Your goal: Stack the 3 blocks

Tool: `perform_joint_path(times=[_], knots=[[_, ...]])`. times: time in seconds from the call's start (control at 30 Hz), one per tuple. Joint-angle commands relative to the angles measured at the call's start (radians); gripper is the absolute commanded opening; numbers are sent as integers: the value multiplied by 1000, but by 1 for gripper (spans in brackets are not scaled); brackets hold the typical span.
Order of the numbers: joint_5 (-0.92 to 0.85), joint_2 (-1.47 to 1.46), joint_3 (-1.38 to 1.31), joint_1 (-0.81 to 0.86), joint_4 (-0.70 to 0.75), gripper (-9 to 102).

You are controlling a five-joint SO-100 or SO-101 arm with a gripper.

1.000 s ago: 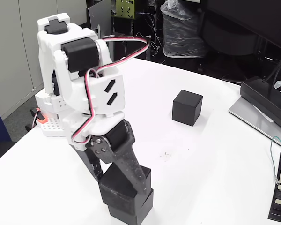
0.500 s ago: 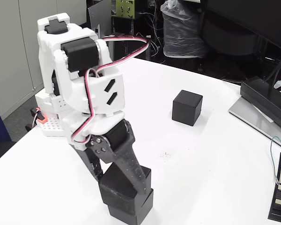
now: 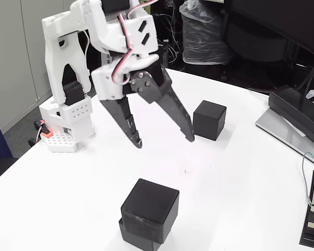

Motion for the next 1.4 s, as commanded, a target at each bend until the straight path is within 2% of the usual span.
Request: perform_joint_path(times=[0.0,0.23,0.53,0.73,1.0,1.2,1.37], knots=[[3,77,-35,-83,32,31],[48,114,-21,-290,34,31],[334,107,60,-661,34,31],[588,107,161,-864,-6,31],[821,8,230,-911,-189,31],[868,-219,239,-911,-268,32],[891,-299,245,-908,-327,32]])
